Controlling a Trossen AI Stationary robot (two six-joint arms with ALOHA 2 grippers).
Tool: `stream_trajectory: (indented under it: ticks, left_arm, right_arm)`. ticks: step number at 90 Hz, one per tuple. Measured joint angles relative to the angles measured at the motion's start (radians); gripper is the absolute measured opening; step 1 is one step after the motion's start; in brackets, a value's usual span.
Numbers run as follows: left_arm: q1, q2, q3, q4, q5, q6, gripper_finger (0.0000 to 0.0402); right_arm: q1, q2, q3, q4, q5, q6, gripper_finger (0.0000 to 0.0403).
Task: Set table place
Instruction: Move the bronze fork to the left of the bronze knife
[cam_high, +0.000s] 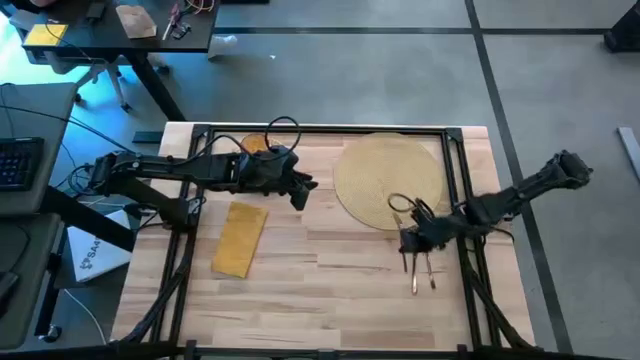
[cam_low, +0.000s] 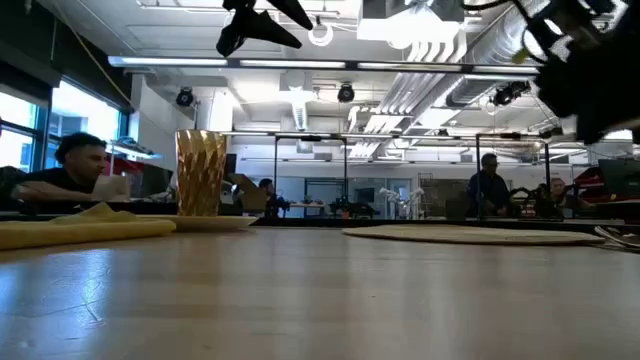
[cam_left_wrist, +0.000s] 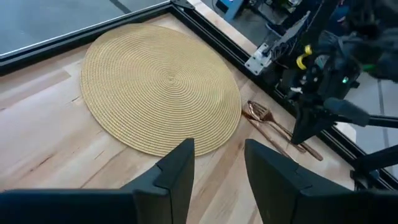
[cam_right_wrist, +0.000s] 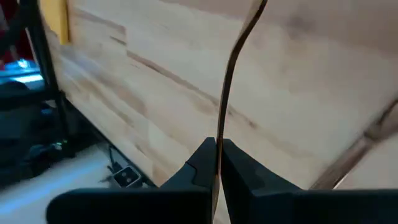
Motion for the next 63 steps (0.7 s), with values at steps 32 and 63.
stream_trajectory:
  ticks: [32,63]
  left_arm:
    - [0.0,0.001,0.0,0.0,0.002,-0.001,0.0126]
    - [0.0,0.001,0.0,0.0,0.003,-0.026,0.0126]
  right_arm:
    - [0.161,0.109,-0.104,0.163,0.088,0.179,0.0]
    - [0.167,0.264,-0.163,0.344,0.106,0.25,0.0]
